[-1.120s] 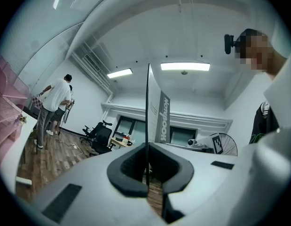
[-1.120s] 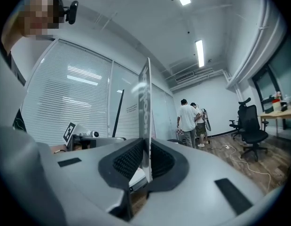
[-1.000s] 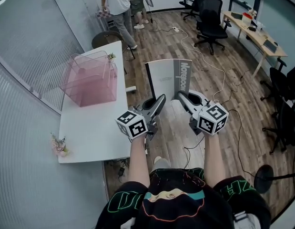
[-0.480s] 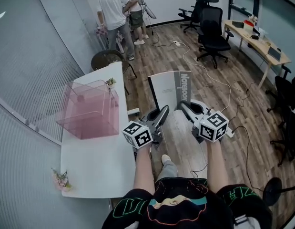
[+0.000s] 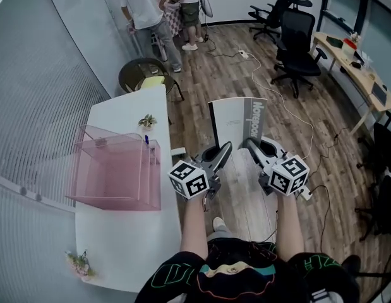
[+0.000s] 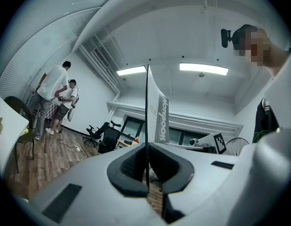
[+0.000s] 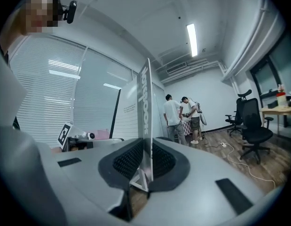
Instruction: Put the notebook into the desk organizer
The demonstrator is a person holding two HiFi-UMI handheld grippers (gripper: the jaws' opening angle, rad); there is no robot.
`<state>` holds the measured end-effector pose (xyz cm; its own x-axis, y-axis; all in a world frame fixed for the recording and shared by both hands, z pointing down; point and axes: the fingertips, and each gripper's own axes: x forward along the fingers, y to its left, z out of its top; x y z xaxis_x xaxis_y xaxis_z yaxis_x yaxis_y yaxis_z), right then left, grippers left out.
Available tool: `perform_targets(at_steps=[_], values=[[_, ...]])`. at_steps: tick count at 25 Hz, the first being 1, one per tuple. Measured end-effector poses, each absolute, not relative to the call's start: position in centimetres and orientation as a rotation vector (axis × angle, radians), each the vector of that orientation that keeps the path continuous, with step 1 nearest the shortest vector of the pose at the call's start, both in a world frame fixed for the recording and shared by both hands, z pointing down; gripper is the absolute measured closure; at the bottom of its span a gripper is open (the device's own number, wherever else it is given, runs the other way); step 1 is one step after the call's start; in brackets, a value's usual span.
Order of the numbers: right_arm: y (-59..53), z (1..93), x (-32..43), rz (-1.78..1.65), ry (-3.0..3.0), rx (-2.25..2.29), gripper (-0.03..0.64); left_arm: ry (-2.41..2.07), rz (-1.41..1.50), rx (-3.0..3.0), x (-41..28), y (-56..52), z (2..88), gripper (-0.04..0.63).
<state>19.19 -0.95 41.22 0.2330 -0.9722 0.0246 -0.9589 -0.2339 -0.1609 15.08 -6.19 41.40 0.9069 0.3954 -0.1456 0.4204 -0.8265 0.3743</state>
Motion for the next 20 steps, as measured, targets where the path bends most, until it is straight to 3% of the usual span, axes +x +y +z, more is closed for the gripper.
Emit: perform_targets(at_steps=[9,20], values=[[-11.7,42.8,25.5,-0.279,1.992,-2.338,0.600,0.432,-0.086,2.627,20.9,-16.5,43.2,0.588],[-12.5,43.7,32.1,-0.325,1.937,-2.330,0.600,0.452,-0.034,2.606,27.6,-17.4,44.0,0.588]])
